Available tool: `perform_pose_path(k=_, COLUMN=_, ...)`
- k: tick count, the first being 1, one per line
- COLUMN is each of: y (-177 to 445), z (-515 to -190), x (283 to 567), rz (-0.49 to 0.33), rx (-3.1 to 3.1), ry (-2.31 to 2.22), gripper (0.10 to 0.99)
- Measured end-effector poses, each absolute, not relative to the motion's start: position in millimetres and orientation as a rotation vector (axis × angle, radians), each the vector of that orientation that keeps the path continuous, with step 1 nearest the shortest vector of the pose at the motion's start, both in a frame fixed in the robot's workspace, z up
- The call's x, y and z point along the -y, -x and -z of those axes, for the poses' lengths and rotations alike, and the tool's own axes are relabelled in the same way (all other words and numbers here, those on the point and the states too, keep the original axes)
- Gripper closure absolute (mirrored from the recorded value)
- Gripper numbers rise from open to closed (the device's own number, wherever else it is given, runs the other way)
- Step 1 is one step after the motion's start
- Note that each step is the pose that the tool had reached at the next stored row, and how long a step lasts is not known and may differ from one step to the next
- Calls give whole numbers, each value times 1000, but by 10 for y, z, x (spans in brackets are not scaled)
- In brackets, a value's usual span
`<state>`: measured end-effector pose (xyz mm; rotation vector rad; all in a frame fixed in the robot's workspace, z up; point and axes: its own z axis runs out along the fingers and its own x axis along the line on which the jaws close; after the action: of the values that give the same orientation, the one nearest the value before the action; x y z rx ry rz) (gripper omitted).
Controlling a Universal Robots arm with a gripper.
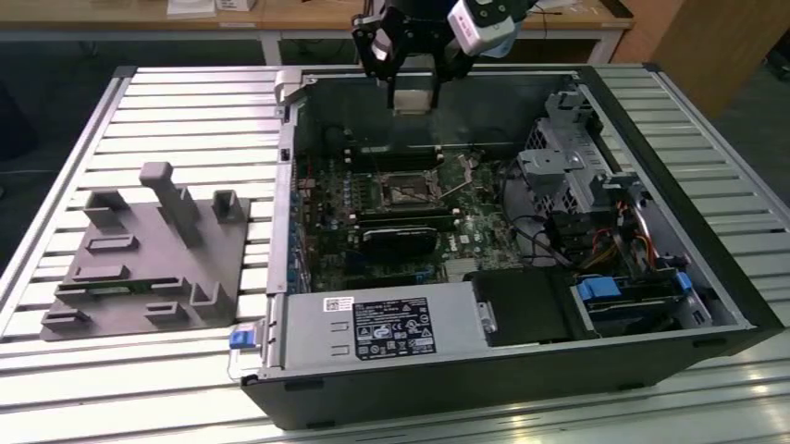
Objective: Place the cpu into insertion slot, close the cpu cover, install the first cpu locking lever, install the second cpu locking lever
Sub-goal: 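Place the cpu into insertion slot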
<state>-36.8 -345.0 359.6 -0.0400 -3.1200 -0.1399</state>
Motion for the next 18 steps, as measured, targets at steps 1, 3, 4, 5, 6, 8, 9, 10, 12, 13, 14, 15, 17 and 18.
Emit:
perform_pose_path(k=1, y=368, z=-3591, x=3450, rz=140, rx=3120, ry=40, gripper=549)
perform_pose_path(k=3, y=368, z=-3579, x=3450, rz=140, rx=3120, ry=40, gripper=549)
perform_pose_path(k=4, y=368, z=-3572, x=3450, rz=140, rx=3120, ry=40, gripper=549)
perform_pose_path(k=5, y=368, z=-3565, x=3450, rz=140, rx=3120, ry=40, gripper=549)
perform_pose_path(k=6, y=368, z=-3558, x=3450, rz=140, rx=3120, ry=40, gripper=549)
perform_pose_path(k=8, y=368, z=-3545, x=3450, rz=140, rx=3120, ry=40, gripper=549)
perform_pose_path(k=9, y=368, z=-3539, x=3450, rz=140, rx=3120, ry=40, gripper=549)
perform_pose_path(k=10, y=368, z=-3533, x=3450, rz=140, rx=3120, ry=40, gripper=549)
perform_pose_path(k=12, y=368, z=-3523, x=3450, rz=140, rx=3120, ry=40, gripper=549)
perform_pose_path(k=13, y=368, z=-3519, x=3450, rz=140, rx=3120, ry=40, gripper=549)
perform_pose_path(k=14, y=368, z=-3514, x=3450, rz=140, rx=3120, ry=40, gripper=549)
perform_pose_path(k=15, y=368, z=-3510, x=3450, rz=140, rx=3120, ry=40, gripper=549)
perform_pose_path(k=17, y=368, z=-3500, x=3450, rz=140, rx=3120, ry=40, gripper=549)
perform_pose_path(k=18, y=368, z=-3496, x=3450, rz=140, rx=3120, ry=40, gripper=549)
